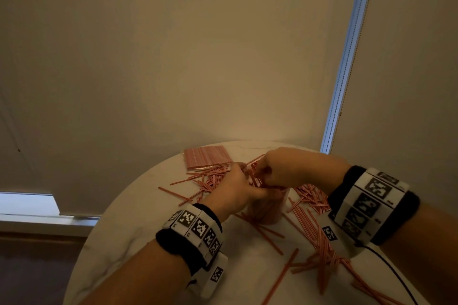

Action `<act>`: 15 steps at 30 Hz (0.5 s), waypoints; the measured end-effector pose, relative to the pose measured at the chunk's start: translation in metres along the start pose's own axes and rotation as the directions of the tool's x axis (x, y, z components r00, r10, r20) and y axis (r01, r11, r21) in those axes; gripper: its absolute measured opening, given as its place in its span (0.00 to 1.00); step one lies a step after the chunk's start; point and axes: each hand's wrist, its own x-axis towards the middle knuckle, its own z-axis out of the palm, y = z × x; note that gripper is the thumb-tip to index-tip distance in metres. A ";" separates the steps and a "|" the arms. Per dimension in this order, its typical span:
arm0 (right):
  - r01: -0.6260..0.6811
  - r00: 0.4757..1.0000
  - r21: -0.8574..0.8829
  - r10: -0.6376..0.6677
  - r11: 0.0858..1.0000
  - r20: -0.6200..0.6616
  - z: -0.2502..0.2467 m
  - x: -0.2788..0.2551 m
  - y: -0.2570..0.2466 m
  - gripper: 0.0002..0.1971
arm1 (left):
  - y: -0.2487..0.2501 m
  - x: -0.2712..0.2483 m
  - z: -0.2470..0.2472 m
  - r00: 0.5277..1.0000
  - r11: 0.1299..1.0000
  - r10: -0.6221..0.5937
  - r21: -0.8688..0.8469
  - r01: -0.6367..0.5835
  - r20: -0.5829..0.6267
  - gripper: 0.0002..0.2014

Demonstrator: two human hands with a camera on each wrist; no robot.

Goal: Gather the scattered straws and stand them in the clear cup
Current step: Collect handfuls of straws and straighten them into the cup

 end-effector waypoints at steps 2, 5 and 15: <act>0.002 0.993 0.122 0.012 0.993 -0.114 0.000 0.006 -0.001 0.16 | -0.002 0.001 0.000 1.000 1.000 0.020 -0.009 -0.020 0.005 0.61; 0.050 0.984 0.215 -0.011 0.975 -0.181 0.003 0.016 -0.006 0.17 | -0.001 0.000 0.001 0.998 0.998 0.058 0.008 -0.057 -0.020 0.60; -0.077 0.956 0.144 0.114 0.987 -0.270 0.007 0.006 0.011 0.06 | -0.005 0.002 0.001 0.999 0.998 0.046 -0.037 -0.046 0.001 0.51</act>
